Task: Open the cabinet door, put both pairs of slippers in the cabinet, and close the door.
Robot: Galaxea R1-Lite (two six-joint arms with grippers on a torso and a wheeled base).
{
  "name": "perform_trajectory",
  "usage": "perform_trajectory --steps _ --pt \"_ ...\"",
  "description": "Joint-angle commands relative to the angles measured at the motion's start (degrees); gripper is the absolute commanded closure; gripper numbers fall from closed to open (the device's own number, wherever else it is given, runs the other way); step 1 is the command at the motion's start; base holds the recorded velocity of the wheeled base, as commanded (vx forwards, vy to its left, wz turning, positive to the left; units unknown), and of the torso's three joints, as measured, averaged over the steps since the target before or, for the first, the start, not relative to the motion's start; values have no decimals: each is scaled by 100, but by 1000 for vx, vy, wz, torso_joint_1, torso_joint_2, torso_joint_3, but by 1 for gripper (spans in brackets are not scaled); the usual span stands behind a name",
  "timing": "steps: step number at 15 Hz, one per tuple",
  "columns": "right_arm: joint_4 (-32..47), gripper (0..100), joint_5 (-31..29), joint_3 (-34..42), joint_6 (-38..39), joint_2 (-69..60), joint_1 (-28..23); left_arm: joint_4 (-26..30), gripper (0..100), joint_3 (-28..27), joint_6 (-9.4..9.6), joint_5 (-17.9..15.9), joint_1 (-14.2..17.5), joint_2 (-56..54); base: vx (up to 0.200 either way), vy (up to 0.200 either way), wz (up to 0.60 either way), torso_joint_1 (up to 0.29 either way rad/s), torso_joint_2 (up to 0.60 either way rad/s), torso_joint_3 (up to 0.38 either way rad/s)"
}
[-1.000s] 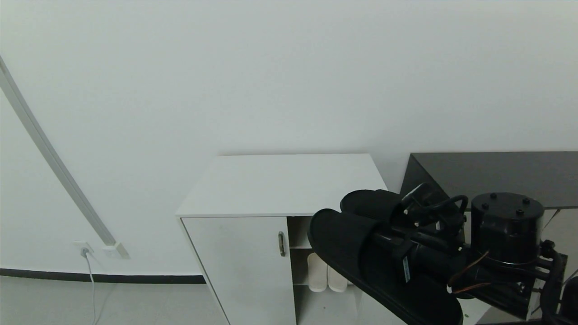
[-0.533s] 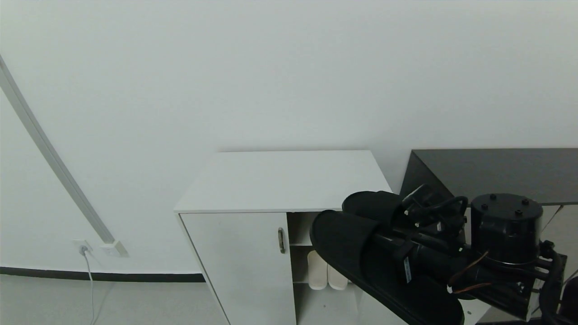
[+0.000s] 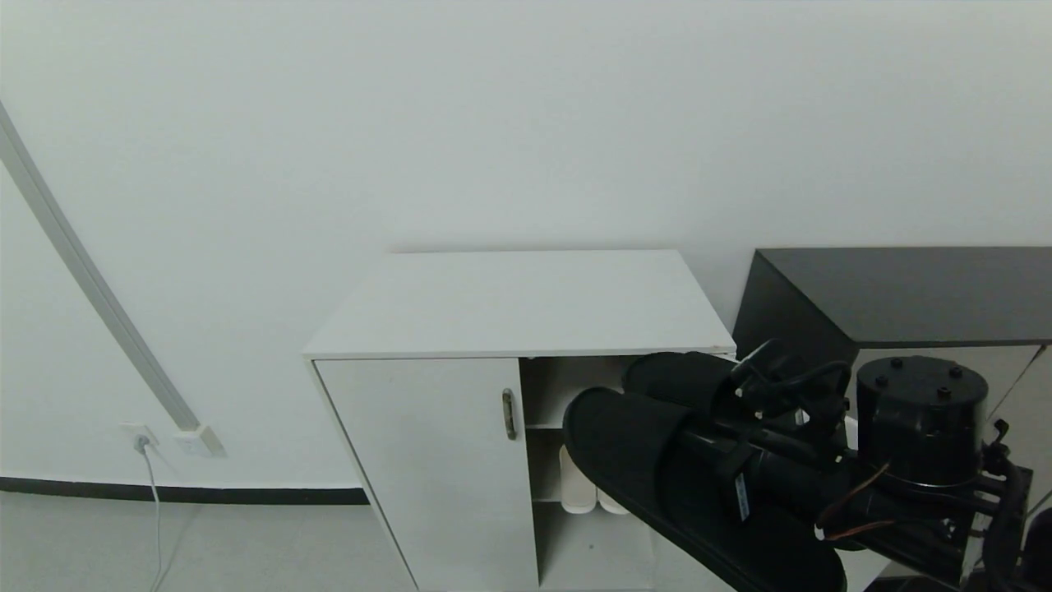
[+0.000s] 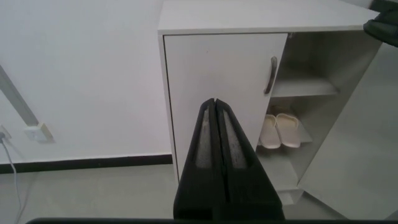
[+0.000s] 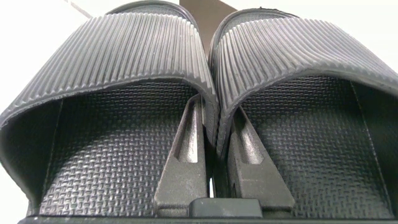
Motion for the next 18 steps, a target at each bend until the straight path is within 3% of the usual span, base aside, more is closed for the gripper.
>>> perform_trajectory --steps 1,18 --pt "-3 100 0 12 -2 10 21 0 100 1 -1 1 0 4 0 0 0 -227 549 310" --pt "-3 100 0 83 -11 27 91 0 100 1 -1 1 0 4 0 0 0 -184 511 328"
